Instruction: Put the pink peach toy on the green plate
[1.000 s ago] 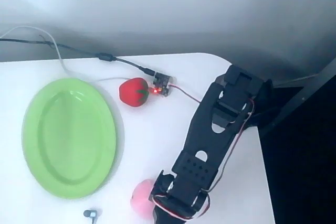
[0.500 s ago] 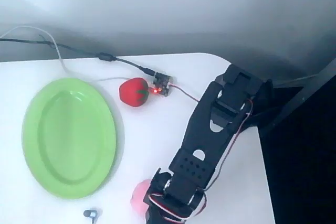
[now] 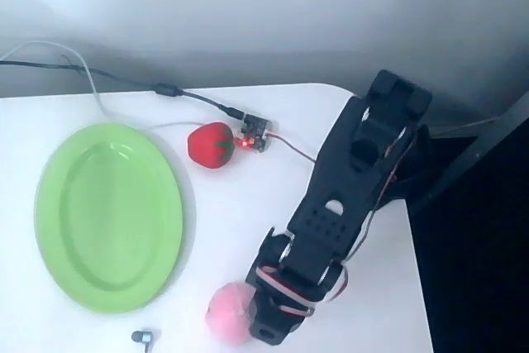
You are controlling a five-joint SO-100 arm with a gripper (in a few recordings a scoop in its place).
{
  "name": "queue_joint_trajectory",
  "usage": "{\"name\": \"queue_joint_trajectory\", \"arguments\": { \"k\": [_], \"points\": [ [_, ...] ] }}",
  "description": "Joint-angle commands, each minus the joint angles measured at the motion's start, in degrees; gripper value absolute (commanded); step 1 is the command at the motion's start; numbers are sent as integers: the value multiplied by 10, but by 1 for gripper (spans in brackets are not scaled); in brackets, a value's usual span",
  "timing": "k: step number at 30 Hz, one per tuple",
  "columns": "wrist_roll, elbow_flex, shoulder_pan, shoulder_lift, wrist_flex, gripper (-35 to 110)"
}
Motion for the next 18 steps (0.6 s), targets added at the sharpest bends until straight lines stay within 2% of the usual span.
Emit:
{"name": "queue_joint_trajectory", "arguments": {
  "k": [1, 8, 18],
  "points": [
    [-11, 14, 21, 43, 4, 21],
    [-70, 25, 45, 18, -4, 15],
    [-48, 76, 93, 3, -54, 18]
  ]
}}
